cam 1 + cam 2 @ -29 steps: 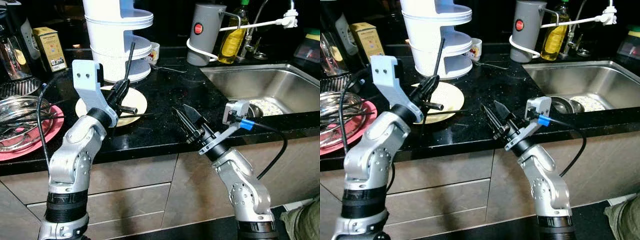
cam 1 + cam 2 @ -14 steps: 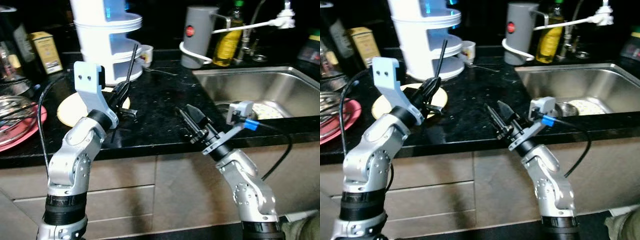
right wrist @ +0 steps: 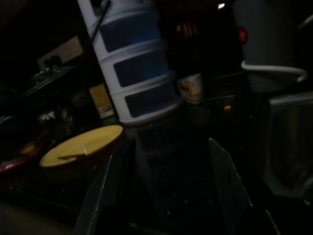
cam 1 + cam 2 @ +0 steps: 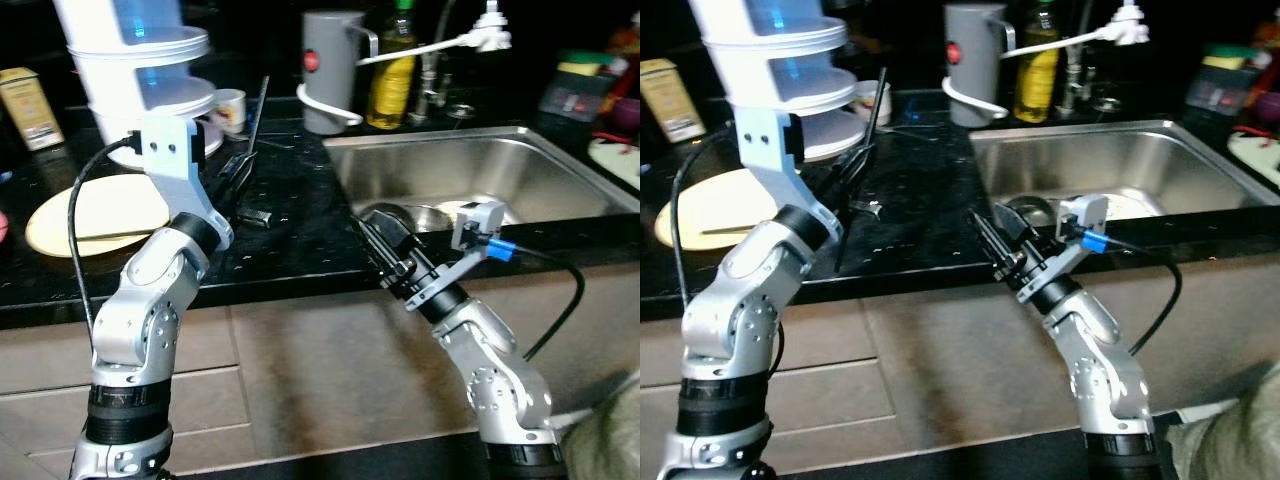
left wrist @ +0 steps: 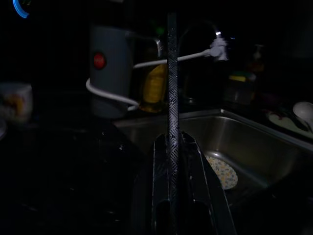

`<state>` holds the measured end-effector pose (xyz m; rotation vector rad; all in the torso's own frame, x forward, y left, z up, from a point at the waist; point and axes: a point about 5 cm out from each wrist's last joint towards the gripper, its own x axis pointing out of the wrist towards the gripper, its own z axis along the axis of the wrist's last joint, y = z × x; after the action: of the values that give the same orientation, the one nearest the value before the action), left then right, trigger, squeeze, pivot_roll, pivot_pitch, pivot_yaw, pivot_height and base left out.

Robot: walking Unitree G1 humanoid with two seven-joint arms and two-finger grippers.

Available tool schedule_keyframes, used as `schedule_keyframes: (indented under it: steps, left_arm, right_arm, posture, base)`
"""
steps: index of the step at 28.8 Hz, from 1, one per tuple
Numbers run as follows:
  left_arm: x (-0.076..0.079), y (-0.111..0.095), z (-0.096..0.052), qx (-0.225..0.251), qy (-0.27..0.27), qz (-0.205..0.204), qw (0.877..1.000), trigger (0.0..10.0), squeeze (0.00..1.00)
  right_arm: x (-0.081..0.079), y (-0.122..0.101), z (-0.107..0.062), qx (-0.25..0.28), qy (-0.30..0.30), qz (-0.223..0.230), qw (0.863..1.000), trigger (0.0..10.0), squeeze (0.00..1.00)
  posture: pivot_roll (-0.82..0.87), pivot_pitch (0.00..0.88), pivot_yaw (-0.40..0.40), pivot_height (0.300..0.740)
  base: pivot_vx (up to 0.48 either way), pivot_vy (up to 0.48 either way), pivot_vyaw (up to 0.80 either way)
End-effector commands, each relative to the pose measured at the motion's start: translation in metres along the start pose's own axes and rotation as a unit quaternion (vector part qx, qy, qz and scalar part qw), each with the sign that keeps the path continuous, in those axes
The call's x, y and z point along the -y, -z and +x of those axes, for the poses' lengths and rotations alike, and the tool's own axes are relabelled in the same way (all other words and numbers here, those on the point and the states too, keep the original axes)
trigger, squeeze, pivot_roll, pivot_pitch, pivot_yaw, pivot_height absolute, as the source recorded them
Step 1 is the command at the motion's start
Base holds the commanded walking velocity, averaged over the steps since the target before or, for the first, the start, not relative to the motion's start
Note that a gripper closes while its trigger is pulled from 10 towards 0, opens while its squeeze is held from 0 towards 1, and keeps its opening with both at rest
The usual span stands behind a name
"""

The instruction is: Kitchen organization

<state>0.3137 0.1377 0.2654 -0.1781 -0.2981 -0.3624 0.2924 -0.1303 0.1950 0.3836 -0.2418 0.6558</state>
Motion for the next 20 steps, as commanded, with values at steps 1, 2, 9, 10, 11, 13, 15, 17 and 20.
schedule_keyframes:
  steps: [1, 2, 9, 10, 11, 13, 15, 17, 20]
  left_arm:
    - [-0.001, 0.003, -0.001, -0.007, -0.001, -0.002, 1.000, 10.0, 0.00]
    - [-0.002, 0.004, 0.000, -0.007, -0.006, -0.002, 1.000, 10.0, 0.00]
    - [-0.006, 0.004, 0.001, -0.007, -0.016, -0.006, 1.000, 10.0, 0.00]
    - [-0.007, 0.003, 0.002, -0.006, -0.021, -0.009, 1.000, 10.0, 0.00]
    - [-0.008, 0.003, 0.002, -0.006, -0.022, -0.009, 1.000, 10.0, 0.00]
    - [-0.008, 0.003, 0.002, -0.006, -0.023, -0.010, 1.000, 10.0, 0.00]
    - [-0.009, 0.004, 0.002, -0.007, -0.026, -0.009, 1.000, 10.0, 0.00]
    - [-0.010, 0.004, 0.002, -0.007, -0.029, -0.008, 1.000, 10.0, 0.00]
    - [-0.016, 0.005, 0.004, -0.012, -0.041, -0.004, 0.999, 10.0, 0.00]
  right_arm:
    - [-0.001, 0.002, 0.001, -0.005, -0.003, -0.001, 1.000, 10.0, 0.00]
    - [-0.002, 0.002, 0.001, -0.006, -0.004, -0.001, 1.000, 10.0, 0.00]
    - [-0.001, 0.002, 0.001, -0.008, -0.004, -0.003, 1.000, 10.0, 0.00]
    - [-0.001, 0.002, 0.001, -0.009, -0.004, -0.004, 1.000, 10.0, 0.00]
    - [-0.001, 0.002, 0.001, -0.009, -0.004, -0.004, 1.000, 10.0, 0.00]
    - [-0.001, 0.002, 0.001, -0.009, -0.004, -0.005, 1.000, 10.0, 0.00]
    - [-0.001, 0.002, 0.001, -0.010, -0.004, -0.005, 1.000, 10.0, 0.00]
    - [-0.001, 0.002, 0.002, -0.010, -0.004, -0.005, 1.000, 10.0, 0.00]
    - [-0.002, 0.003, 0.002, -0.011, -0.004, -0.006, 1.000, 10.0, 0.00]
  posture:
    - [-0.07, 0.000, -0.040, 0.740]
    - [-0.07, 0.000, -0.040, 0.740]
    - [-0.07, 0.000, -0.038, 0.740]
    - [-0.07, 0.000, -0.039, 0.740]
    - [-0.07, 0.000, -0.038, 0.740]
    - [-0.07, 0.000, -0.038, 0.740]
    - [-0.07, 0.000, -0.038, 0.740]
    - [-0.07, 0.000, -0.038, 0.740]
    - [-0.07, 0.000, -0.038, 0.740]
  base:
    - [0.000, -0.461, 0.00]
    - [0.000, -0.259, 0.00]
    - [0.000, -0.037, 0.00]
    - [0.000, 0.000, 0.00]
    - [0.000, 0.000, 0.00]
    - [0.000, 0.000, 0.00]
    - [0.000, 0.000, 0.00]
    - [0.000, 0.000, 0.00]
    - [0.000, 0.000, 0.00]
